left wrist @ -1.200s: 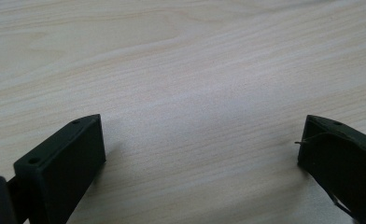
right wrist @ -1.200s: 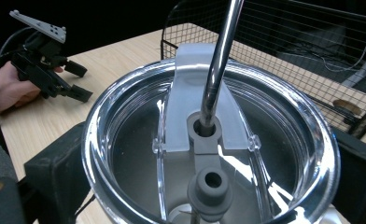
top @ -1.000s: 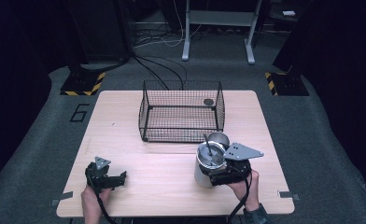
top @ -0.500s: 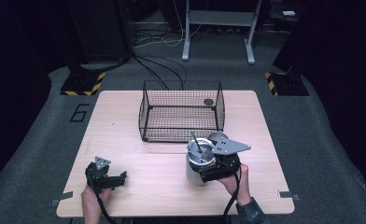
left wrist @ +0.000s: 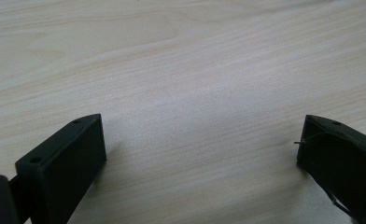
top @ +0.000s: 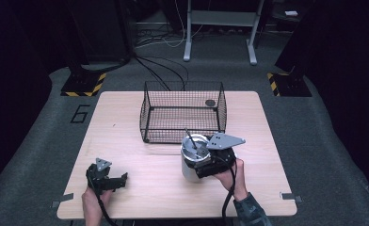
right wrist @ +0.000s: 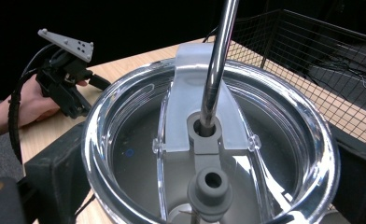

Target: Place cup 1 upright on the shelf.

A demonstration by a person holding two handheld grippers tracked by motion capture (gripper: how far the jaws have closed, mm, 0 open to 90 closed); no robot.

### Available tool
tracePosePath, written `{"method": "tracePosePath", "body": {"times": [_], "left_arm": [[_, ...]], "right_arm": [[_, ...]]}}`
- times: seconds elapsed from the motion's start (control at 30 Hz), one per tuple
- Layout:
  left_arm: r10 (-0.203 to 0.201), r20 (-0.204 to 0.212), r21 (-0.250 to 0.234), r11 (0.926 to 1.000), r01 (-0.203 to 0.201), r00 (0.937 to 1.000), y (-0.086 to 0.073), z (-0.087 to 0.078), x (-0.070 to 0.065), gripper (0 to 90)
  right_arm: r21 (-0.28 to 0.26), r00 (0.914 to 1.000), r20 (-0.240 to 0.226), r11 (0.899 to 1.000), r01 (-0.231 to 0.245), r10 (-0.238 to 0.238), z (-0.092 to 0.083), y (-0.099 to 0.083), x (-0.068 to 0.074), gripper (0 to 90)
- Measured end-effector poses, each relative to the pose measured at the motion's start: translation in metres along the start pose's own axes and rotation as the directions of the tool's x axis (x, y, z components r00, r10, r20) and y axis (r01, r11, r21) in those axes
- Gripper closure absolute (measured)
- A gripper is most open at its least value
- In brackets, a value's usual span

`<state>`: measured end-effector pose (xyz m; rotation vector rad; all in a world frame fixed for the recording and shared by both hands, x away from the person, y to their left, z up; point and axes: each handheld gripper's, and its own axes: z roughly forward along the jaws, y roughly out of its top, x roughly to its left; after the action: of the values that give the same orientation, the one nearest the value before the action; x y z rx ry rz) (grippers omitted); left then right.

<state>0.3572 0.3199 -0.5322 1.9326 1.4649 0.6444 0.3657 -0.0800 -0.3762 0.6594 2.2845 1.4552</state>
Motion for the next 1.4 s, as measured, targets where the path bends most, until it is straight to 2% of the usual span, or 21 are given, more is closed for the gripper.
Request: {"method": "tracePosePath", "body": {"times": [0.17, 0.3, 0.33, 0.4, 0.5, 0.77, 0.93, 1.4], "left_arm": [[0.0, 0.0, 0.0, 1.0, 0.0, 1.0, 0.0, 0.0, 0.0, 1.1], [0.004, 0.0, 0.003, 1.0, -0.004, 1.0, 0.0, 0.0, 0.0, 1.1], [0.001, 0.0, 0.0, 1.0, -0.001, 1.0, 0.0, 0.0, 0.0, 1.1], [0.001, 0.0, 0.0, 1.0, -0.001, 1.0, 0.0, 0.0, 0.0, 1.1], [0.001, 0.0, 0.0, 1.0, -0.001, 1.0, 0.0, 0.0, 0.0, 1.2], [0.01, 0.0, 0.007, 0.9999, -0.01, 0.9999, 0.0, -0.001, 0.001, 1.2], [0.006, 0.0, 0.007, 1.0, -0.006, 1.0, 0.0, -0.001, 0.0, 1.2], [0.004, 0.001, 0.005, 1.0, -0.004, 1.0, 0.0, 0.0, 0.0, 1.2]], "right_arm": [[0.002, 1.0, -0.007, 1.0, -0.005, 0.005, 0.005, 0.006, 0.001, 3.5], [0.005, 0.9997, -0.02, 1.0, 0.013, -0.013, 0.008, 0.011, -0.001, 3.5], [0.003, 0.9998, -0.018, 1.0, 0.0, 0.0, 0.009, 0.012, 0.0, 3.5], [0.0, 0.9996, -0.024, 1.0, 0.015, -0.015, 0.01, 0.015, -0.003, 3.5], [-0.007, 0.9996, -0.026, 1.0, 0.007, -0.007, 0.011, 0.019, -0.004, 3.5], [-0.011, 0.9993, -0.031, 1.0, 0.022, -0.022, 0.017, 0.032, -0.007, 3.5], [-0.022, 0.9992, -0.039, 1.0, 0.003, -0.004, 0.02, 0.039, -0.011, 3.5], [-0.042, 0.9994, -0.034, 0.999, -0.002, 0.0, 0.023, 0.054, -0.023, 3.5]]}}
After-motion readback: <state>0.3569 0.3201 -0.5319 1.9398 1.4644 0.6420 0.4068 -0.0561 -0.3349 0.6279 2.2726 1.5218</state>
